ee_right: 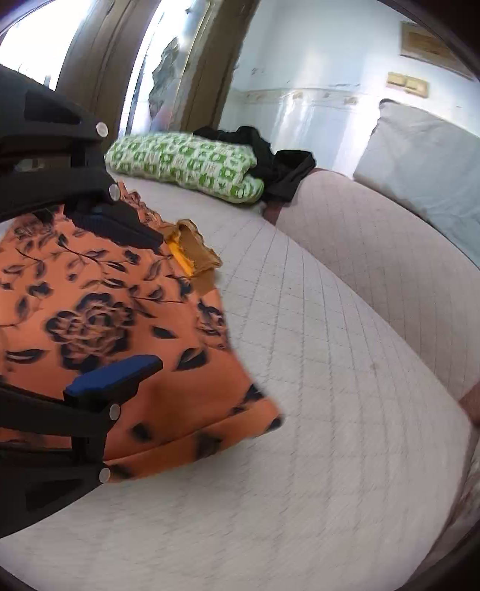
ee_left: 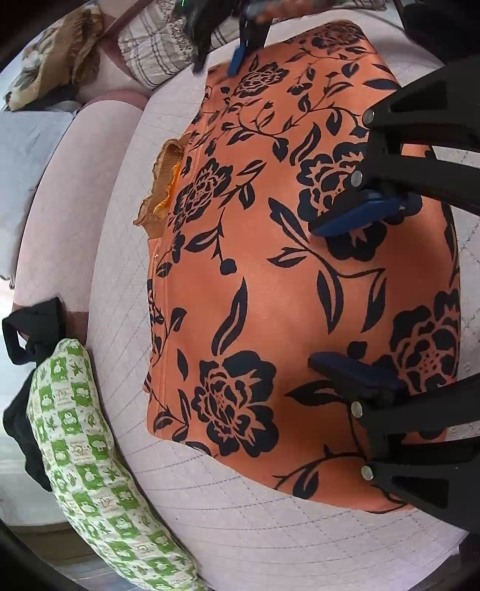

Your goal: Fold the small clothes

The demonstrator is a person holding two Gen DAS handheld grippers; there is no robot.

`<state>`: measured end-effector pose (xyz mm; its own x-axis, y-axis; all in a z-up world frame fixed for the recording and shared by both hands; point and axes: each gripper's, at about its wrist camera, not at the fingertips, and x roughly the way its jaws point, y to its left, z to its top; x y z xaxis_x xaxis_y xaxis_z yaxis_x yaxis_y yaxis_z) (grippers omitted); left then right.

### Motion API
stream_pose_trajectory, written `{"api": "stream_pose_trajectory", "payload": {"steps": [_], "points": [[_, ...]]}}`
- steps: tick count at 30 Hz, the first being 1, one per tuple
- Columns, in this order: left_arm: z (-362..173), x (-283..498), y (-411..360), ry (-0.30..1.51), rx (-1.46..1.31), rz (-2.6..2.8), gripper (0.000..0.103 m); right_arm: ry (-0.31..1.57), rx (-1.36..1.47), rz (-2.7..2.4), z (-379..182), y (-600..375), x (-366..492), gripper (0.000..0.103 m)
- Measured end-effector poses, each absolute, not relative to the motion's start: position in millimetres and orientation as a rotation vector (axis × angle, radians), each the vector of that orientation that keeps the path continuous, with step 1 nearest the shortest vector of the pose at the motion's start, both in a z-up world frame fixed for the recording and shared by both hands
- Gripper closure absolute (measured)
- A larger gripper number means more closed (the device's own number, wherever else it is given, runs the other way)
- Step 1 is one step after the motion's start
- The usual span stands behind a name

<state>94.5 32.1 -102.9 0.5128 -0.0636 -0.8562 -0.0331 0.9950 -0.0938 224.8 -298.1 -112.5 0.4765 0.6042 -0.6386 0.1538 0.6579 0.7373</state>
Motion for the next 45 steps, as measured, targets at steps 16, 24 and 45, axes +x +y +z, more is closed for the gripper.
{"api": "stream_pose_trajectory", "payload": {"steps": [16,24,45], "points": [[-88,78,33,1.046,-0.110,0.003,0.036,1.139,0.707,0.396,-107,-250,108,0.035],[-82,63,38,1.041,-0.115,0.012,0.036,1.033,0.678,0.372,-87,-254,85,0.033],[-88,65,43,1.052,-0.103,0.030,0.035,0.971,0.742,0.308,-75,-280,111,0.025]]}}
